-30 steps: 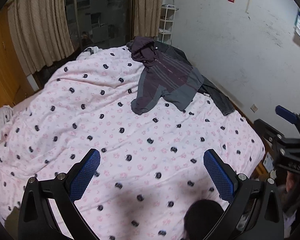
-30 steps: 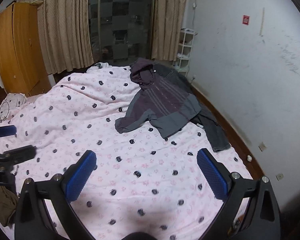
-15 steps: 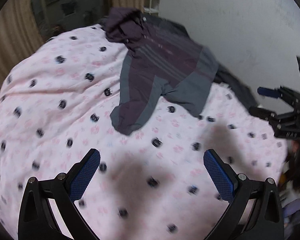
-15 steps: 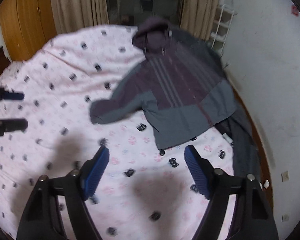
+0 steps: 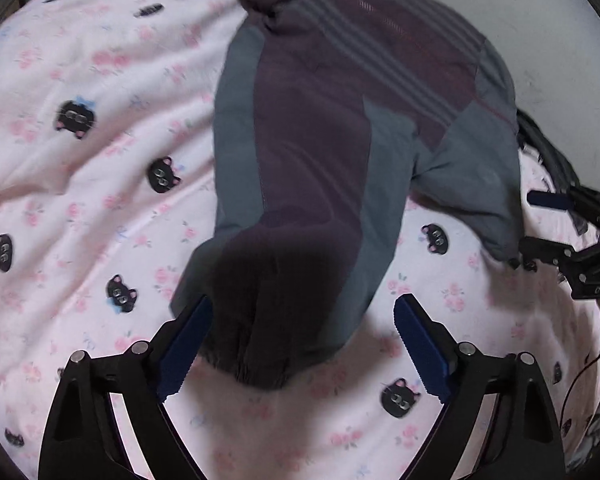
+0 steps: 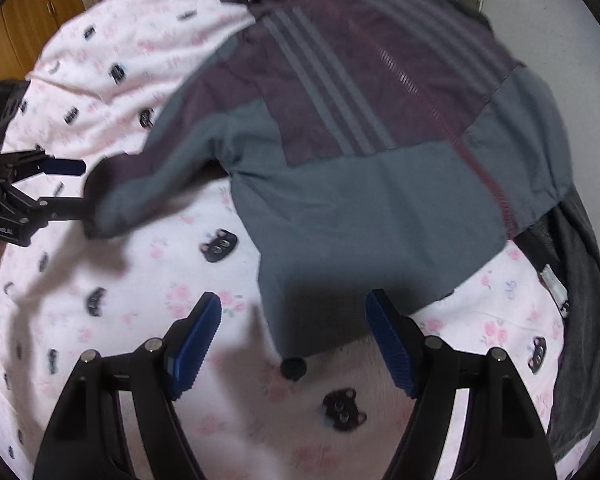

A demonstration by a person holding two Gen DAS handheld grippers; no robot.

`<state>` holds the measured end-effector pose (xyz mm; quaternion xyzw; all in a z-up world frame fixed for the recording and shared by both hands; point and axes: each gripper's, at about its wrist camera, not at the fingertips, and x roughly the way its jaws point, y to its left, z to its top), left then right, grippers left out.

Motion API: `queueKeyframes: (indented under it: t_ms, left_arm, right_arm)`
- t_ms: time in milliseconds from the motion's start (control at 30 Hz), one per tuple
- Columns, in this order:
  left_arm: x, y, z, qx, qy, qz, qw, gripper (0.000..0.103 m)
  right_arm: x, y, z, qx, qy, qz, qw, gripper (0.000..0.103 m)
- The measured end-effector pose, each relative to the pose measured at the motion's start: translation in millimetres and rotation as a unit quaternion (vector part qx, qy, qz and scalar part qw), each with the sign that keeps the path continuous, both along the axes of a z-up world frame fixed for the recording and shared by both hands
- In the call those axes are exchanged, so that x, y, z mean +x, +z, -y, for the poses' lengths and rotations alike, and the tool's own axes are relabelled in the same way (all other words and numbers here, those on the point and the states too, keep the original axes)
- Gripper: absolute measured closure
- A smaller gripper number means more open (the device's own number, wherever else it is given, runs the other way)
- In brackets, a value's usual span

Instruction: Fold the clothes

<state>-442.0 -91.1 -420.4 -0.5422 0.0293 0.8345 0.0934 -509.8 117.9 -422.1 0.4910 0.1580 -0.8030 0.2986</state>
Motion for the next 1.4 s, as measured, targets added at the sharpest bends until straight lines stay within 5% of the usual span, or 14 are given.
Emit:
queueKeyframes:
  t_ms: [167,233,300,500,567,733,1133,1400]
  left_arm:
    - [-10,-24,-13,-0.066,-0.025,0.015,0.9974,0.013]
    - [-12,-29,-15,-0.080,-0.027,0.020,0.9963,0.013]
    - [-13,-34,-16,-0.089,-0.023,0.024,0.9955,0.014]
    - [-17,-46,-13,-0.075,-0.007,0.052,0.9958,0.057]
    - [-15,-44,-11,-0.072,0.003,0.052,0.9961,0.074]
    - [-9,-34,-4,-0.047,0.025,0.051,0.9973,0.092]
    - [54,12,21,-0.018,0.041,0.021,0.9987,0.097]
    - [93,97,44,-0.025,0.035,-0.011,0.9990,0.097]
  right_arm:
    - [-5,-18,14,0.038,0.023,-0.014,0.999,0.027]
    - [-7,-28,18,0.057,0.032,-0.016,0.998,0.035]
    - [-9,-37,20,0.070,0.038,-0.007,0.997,0.056]
    - [-21,-40,7,0.048,0.039,0.012,0.998,0.095]
    - [-23,-38,2,0.036,0.037,0.019,0.998,0.098]
    - [-26,-28,-15,0.001,0.024,0.037,0.999,0.100]
    - [2,40,-31,-0.015,0.051,0.019,0.998,0.101]
    - [67,133,-39,-0.026,0.093,0.012,0.995,0.101]
